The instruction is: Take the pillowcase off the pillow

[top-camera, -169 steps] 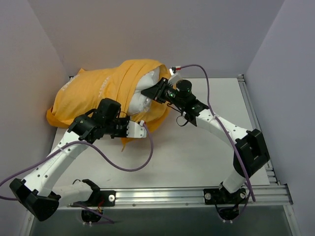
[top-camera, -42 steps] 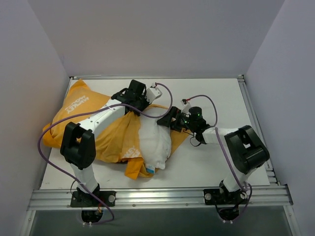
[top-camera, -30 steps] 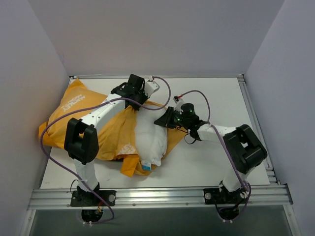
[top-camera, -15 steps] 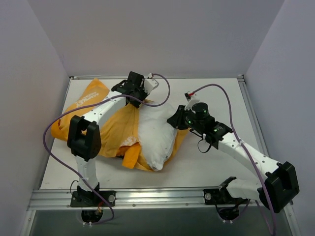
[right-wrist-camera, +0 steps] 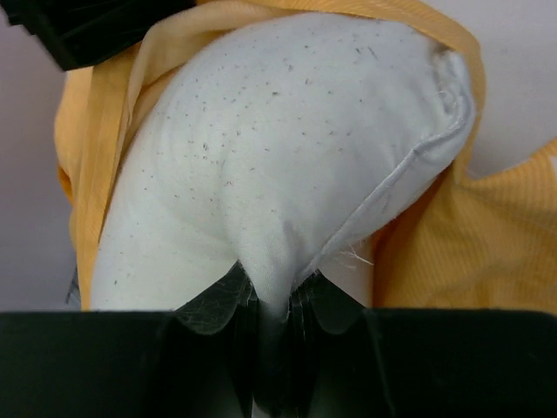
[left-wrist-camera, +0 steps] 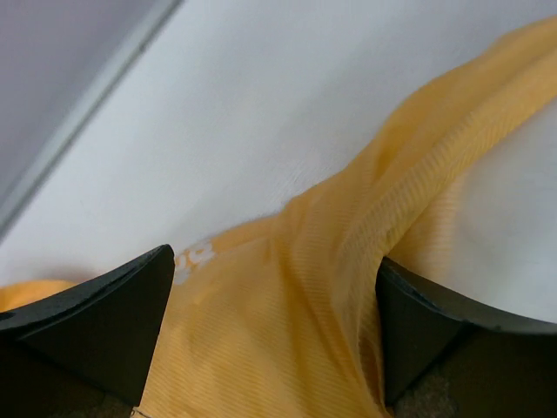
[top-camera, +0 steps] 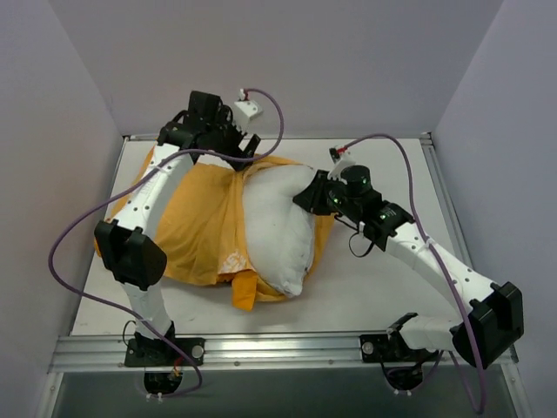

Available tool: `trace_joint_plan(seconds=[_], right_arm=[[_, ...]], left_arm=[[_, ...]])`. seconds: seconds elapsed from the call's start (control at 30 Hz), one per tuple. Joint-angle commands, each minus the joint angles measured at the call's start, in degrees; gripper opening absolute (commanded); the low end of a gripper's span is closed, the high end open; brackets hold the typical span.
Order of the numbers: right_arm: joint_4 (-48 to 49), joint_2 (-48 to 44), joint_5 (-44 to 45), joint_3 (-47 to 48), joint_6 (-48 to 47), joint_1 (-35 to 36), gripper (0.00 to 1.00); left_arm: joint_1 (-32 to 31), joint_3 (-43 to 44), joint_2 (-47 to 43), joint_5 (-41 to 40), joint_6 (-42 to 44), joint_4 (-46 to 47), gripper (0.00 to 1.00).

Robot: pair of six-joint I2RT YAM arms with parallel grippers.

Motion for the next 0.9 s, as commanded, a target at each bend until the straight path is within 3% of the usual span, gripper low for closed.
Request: trace_joint_plan(seconds=[0.0,0.07,0.17,0.27,0.37,0.43,0.53,0.6,0.67,0.73,0.8,0.87], right_arm=[[9.0,2.8,1.0,10.8,3.2,-0.4,0.0],[8.7,6.1,1.0,17.8,3.2,0.0,0.0],[5.3,11.4,-1.4,29.7,-1.5,1.5,0.0],[2.4,15.1,-8.5,39.5,-7.9,3.0,0.0],[-1.7,15.9,-8.5,45.7,-8.6,3.5,0.0],[-2.4,15.5,-5.4,46.7,-7.2,3.5,0.0],[-1.7,14.9,-1.8,47.0,-4.8,3.5,0.0],[-1.8,15.3,-1.3,47.0,-3.7,3.5,0.0],[-1.3,15.4,-1.7,46.5,-3.3,3.5,0.0],[0.4,15.6,-6.3,45.6,-3.4,3.6,0.0],[1.4,15.6,-9.7,44.7,-4.5,4.4,0.0],[0.0,14.7,-11.3,42.5,-7.7,5.8,0.0]], left_arm=[[-0.1,12.0,-9.1,15.4,-3.1,-7.1,0.94],[-0.2,16.9,-11.2,18.6,-4.5,-10.4,0.94],[-0.2,16.7,-15.9,21.2,-6.2,-11.1,0.94],[-0.1,14.0,-20.7,19.3,-8.1,-8.5,0.94],[-0.1,16.6,-22.6,15.8,-9.5,-9.1,0.94],[-0.1,18.2,-23.2,14.8,-8.1,-11.8,0.96],[-1.0,14.5,-27.1,12.8,-4.5,-14.4,0.88],[-1.5,5.9,-31.3,9.6,-2.6,-15.8,0.88],[-2.0,-1.1,-35.6,7.0,1.0,-18.2,0.99],[-2.0,-10.1,-39.5,2.0,2.6,-16.8,0.94],[-1.9,-12.0,-40.5,0.2,2.4,-14.2,0.94],[-1.8,-7.9,-39.1,1.0,-0.8,-13.1,0.94]])
